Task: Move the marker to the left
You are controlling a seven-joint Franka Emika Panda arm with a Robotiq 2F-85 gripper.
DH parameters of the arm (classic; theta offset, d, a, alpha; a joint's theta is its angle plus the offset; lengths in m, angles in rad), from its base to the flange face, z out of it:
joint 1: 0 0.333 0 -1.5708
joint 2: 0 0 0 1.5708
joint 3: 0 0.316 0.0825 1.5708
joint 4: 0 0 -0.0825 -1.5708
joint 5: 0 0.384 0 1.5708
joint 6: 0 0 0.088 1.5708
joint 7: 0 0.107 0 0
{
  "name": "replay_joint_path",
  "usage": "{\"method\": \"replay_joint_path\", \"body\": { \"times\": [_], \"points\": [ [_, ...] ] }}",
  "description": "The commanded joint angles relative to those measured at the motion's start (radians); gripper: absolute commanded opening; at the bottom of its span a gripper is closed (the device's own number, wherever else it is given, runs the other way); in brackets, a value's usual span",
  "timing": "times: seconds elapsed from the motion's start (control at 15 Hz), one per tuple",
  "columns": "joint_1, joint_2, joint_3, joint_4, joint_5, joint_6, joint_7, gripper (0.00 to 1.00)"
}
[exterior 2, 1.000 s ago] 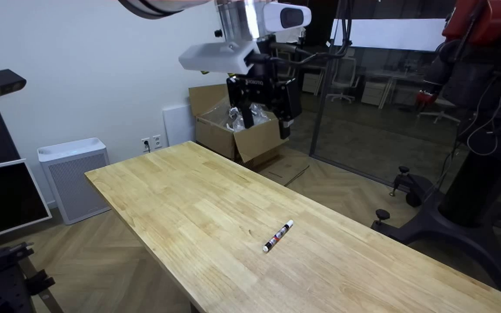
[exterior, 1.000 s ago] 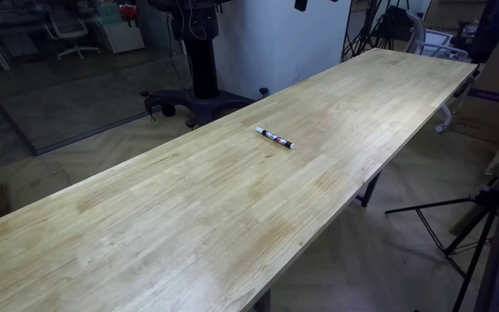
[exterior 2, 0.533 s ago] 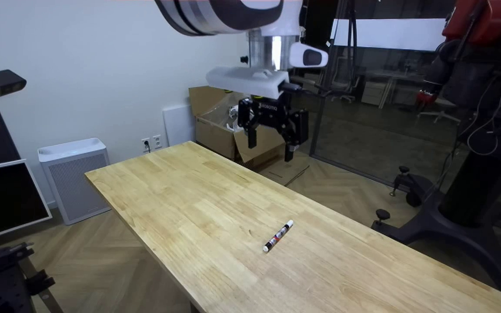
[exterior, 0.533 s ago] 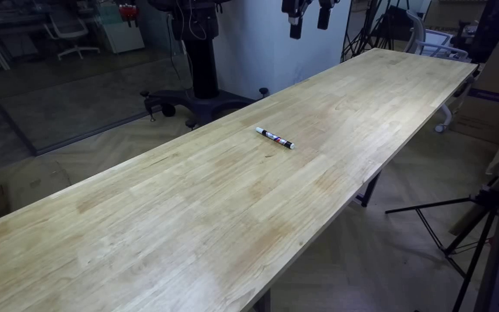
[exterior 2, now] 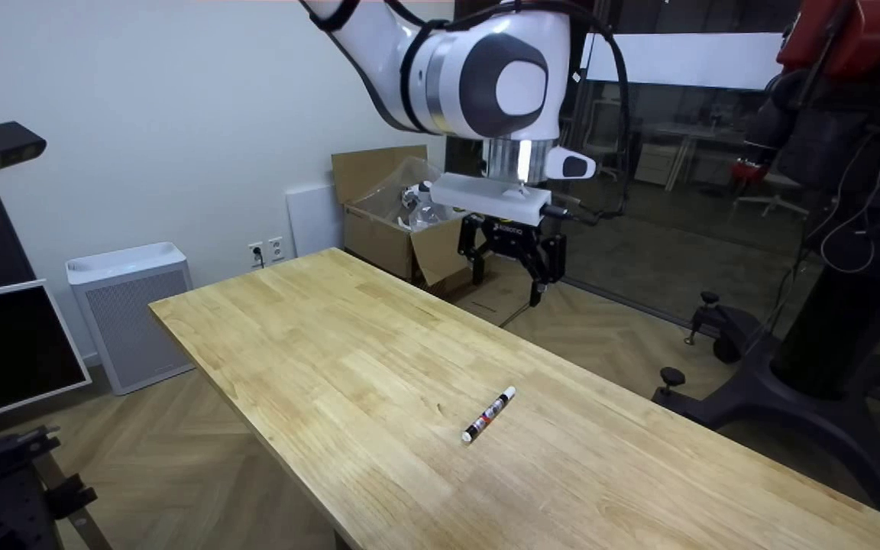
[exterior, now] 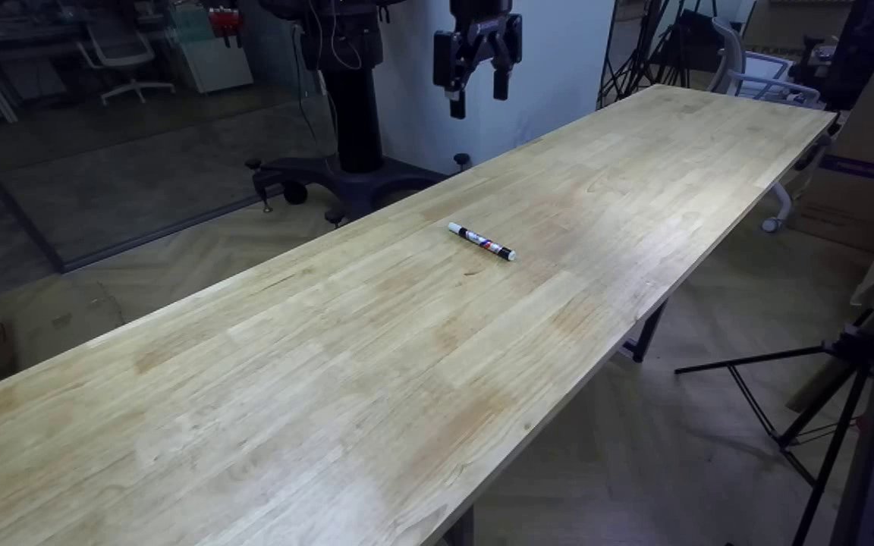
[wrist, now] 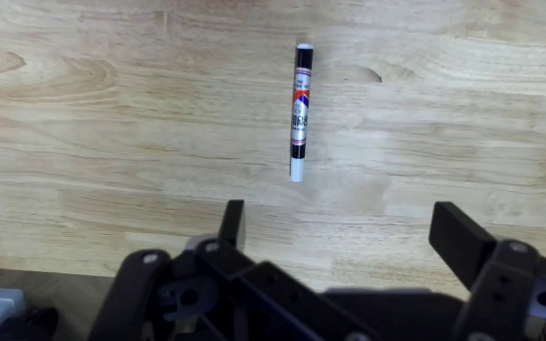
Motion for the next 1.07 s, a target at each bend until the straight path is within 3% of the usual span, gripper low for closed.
{"method": "replay_joint_path", "body": {
  "times": [0.0, 0.6, 1.0],
  "points": [
    [0.013, 0.115, 0.031, 0.116, 0.042, -0.002, 0.054, 1.0],
    [0.018, 0.124, 0.037, 0.066, 0.029, 0.028, 0.03, 1.0],
    [0.033, 0.112, 0.026, -0.083, -0.003, 0.204, 0.035, 1.0]
  ]
}}
